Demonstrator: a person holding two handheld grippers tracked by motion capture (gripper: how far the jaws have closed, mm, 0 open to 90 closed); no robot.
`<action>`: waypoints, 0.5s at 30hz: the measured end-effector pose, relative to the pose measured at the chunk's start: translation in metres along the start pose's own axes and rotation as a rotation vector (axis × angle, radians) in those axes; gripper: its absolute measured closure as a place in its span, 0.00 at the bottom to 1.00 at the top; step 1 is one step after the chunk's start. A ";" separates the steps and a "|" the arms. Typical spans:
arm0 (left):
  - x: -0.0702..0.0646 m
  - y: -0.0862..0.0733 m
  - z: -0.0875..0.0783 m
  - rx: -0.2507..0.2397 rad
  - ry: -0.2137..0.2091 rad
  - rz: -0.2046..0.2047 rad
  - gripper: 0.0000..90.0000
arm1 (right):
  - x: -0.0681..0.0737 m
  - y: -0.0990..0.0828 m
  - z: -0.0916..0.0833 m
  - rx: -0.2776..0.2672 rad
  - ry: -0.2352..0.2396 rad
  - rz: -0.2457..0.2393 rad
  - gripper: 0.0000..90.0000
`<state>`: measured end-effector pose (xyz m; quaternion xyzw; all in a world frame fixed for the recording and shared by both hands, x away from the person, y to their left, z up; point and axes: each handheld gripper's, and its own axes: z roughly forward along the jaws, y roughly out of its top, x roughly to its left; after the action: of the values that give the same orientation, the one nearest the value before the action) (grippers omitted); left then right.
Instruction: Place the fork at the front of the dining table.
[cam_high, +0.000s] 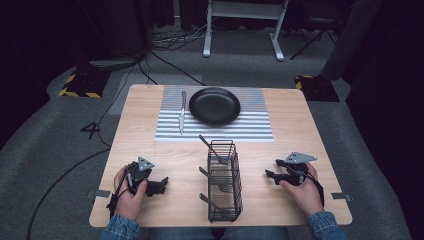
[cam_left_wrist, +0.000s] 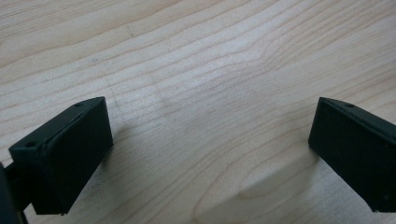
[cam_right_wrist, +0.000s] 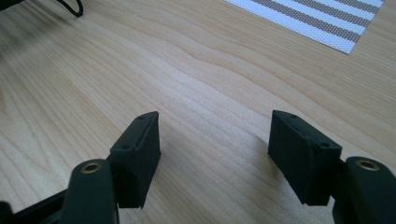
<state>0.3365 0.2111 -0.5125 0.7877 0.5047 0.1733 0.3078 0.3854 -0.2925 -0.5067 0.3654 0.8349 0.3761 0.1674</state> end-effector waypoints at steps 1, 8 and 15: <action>0.000 0.000 0.000 0.000 0.000 0.000 0.00 | 0.000 0.000 0.000 0.000 0.000 0.000 0.39; 0.001 0.001 0.001 0.001 -0.005 0.008 0.00 | 0.003 0.010 -0.003 0.037 0.062 0.010 0.56; 0.001 0.001 0.001 0.001 -0.004 0.008 0.00 | 0.008 0.041 -0.018 -0.023 0.101 -0.021 0.58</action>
<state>0.3386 0.2112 -0.5125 0.7903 0.5008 0.1727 0.3079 0.3896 -0.2776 -0.4643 0.3352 0.8416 0.4019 0.1333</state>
